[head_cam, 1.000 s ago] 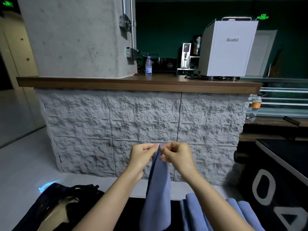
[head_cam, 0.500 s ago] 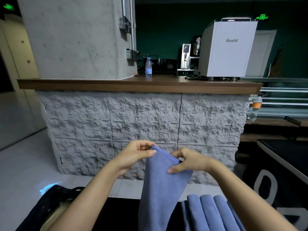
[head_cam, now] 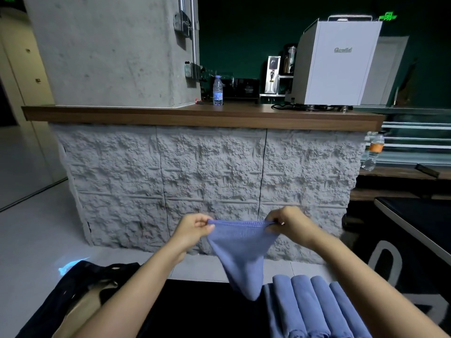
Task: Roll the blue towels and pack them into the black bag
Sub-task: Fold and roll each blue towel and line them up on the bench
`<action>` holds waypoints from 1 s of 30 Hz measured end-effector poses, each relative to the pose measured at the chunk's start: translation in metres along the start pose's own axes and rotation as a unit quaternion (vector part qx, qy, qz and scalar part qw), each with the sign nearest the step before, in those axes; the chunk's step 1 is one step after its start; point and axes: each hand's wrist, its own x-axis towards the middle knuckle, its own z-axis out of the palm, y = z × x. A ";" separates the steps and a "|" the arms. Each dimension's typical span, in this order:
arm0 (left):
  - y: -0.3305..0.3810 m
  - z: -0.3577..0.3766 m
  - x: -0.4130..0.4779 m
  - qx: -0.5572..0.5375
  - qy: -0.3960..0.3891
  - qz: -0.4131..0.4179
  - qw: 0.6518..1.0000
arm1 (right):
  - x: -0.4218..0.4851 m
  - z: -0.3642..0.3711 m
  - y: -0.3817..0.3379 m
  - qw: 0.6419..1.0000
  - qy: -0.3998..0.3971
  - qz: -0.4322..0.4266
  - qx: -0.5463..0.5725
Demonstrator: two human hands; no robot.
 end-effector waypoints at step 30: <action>-0.168 0.003 0.039 0.236 -0.005 0.003 0.972 | -0.001 0.186 0.087 0.992 0.053 0.108 0.045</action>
